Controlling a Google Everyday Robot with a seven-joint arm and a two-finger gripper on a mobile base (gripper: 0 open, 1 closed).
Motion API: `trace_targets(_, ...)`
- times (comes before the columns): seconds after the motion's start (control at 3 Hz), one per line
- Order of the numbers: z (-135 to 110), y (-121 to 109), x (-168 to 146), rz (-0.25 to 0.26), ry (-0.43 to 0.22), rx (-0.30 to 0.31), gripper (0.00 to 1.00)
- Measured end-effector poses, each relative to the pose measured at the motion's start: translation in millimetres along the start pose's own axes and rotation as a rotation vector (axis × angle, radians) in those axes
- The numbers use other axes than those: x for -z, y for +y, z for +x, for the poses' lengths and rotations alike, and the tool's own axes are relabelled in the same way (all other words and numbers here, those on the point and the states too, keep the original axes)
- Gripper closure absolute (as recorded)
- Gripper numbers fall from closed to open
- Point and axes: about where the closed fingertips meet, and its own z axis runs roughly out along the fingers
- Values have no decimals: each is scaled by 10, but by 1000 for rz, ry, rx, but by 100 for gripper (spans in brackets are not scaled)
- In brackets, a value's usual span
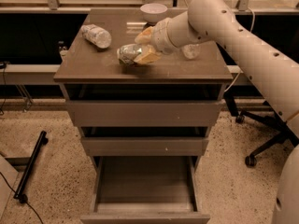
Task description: Pick 7up can from bottom drawer and place on counter
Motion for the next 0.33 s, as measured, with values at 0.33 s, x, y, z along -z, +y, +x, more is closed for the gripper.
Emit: trace_targets(0.33, -5, 10, -22, -3, -1, 0, 0)
